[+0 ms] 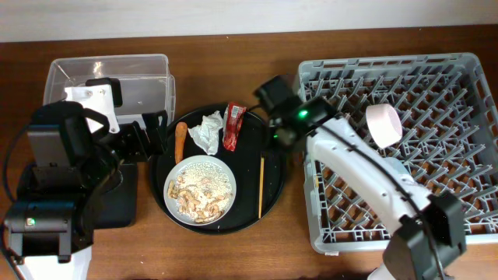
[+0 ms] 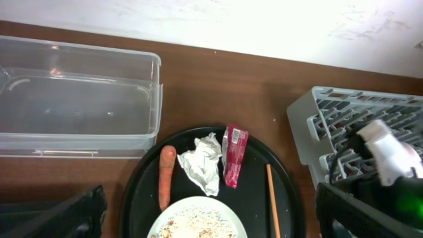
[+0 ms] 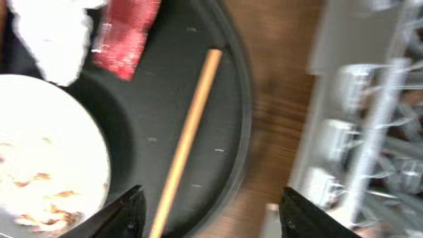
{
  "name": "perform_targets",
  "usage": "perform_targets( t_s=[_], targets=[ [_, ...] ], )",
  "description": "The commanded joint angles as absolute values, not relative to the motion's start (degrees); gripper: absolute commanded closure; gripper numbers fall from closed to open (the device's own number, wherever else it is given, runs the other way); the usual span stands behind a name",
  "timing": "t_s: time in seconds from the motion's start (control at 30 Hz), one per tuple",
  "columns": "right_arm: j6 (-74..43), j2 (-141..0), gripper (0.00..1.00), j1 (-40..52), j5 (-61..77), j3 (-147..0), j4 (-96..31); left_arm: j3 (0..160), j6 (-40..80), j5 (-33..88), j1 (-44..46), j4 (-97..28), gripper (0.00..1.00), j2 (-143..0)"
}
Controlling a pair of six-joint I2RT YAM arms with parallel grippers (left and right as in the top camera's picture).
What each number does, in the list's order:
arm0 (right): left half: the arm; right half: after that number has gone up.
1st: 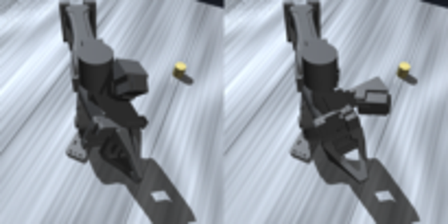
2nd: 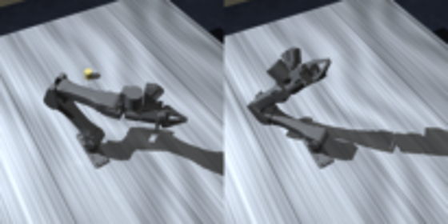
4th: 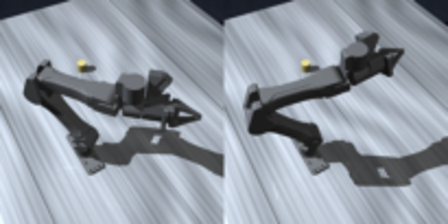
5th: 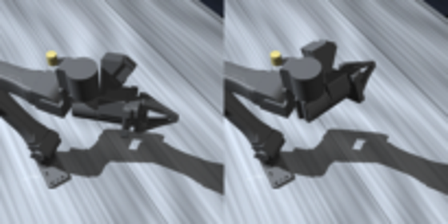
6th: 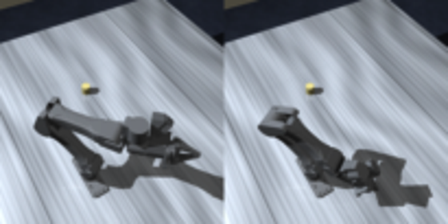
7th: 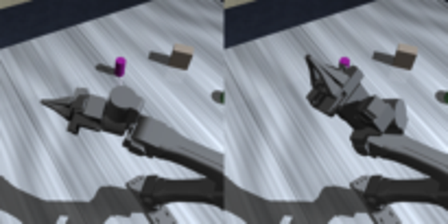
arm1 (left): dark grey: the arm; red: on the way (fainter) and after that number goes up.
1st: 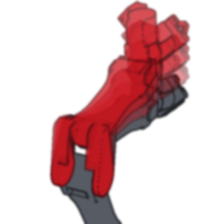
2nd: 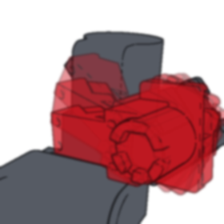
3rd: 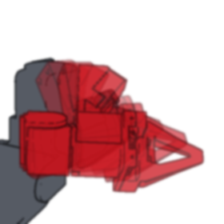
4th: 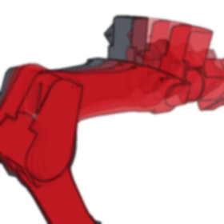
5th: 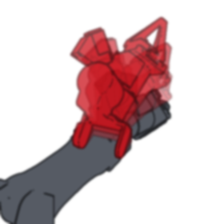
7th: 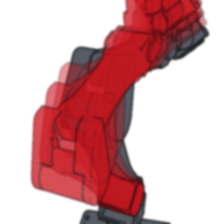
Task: Sort waste into correct bins and load items into the dishwasher rack
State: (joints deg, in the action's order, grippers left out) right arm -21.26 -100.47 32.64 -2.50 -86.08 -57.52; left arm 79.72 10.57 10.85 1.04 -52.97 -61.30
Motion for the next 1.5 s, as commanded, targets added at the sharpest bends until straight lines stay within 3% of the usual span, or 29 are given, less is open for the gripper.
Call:
perform_targets(
  t_s=[0.0, 0.17, 0.3, 0.37, 0.5, 0.77, 0.83, 0.9, 1.03, 1.23, 1.33, 1.47],
  targets=[
    [-29.12, -106.65, 0.37, 34.33, -1.89, -86.04, -56.60, 79.88, 11.09, 10.44, 0.67, -52.82, 0.01, -61.10],
    [-30.83, -113.91, 0.50, 34.44, 3.66, -86.04, -56.29, 79.88, 11.09, 10.44, 0.67, -52.84, 0.01, -61.28],
    [-30.98, -117.97, 0.52, 34.44, 7.62, -86.04, -56.29, 79.88, 11.09, 10.44, 0.67, -52.84, 0.01, -61.28],
    [-31.03, -119.46, 0.63, 34.44, 8.23, -86.04, -56.25, 79.88, 11.09, 10.44, 0.69, -52.84, 0.01, -61.28],
    [-32.53, -120.29, 0.73, 34.44, 8.43, -86.04, -56.10, 79.88, 11.09, 10.44, 0.69, -52.84, 0.01, -61.34],
    [-36.53, -120.33, 0.75, 34.35, 8.64, -82.11, -53.49, 79.88, 11.09, 10.44, 0.69, -52.84, 0.01, -61.43],
    [-36.51, -120.31, 0.80, 34.11, 8.78, -82.17, -53.49, 79.88, 11.09, 10.46, 0.69, -52.84, 0.01, -61.43],
    [-36.23, -120.25, 0.96, 33.93, 9.54, -82.50, -53.87, 79.88, 11.09, 10.44, 0.69, -52.84, 0.01, -61.43],
    [-31.27, -117.38, 0.96, 33.67, 9.21, -85.01, -55.46, 79.88, 11.09, 10.46, 0.67, -52.84, 0.01, -61.43],
    [-23.97, -104.73, 0.96, 32.80, -2.63, -89.45, -58.72, 79.88, 11.09, 10.44, 0.69, -52.84, 0.01, -61.43],
    [-22.35, -98.17, 0.96, 29.30, -10.76, -89.65, -60.84, 79.88, 11.09, 10.46, 0.69, -52.84, 0.01, -61.43],
    [-16.51, -93.62, 0.96, 21.91, -11.09, -89.65, -61.87, 79.88, 11.09, 10.44, 0.69, -52.84, 0.01, -61.43]
  ],
)
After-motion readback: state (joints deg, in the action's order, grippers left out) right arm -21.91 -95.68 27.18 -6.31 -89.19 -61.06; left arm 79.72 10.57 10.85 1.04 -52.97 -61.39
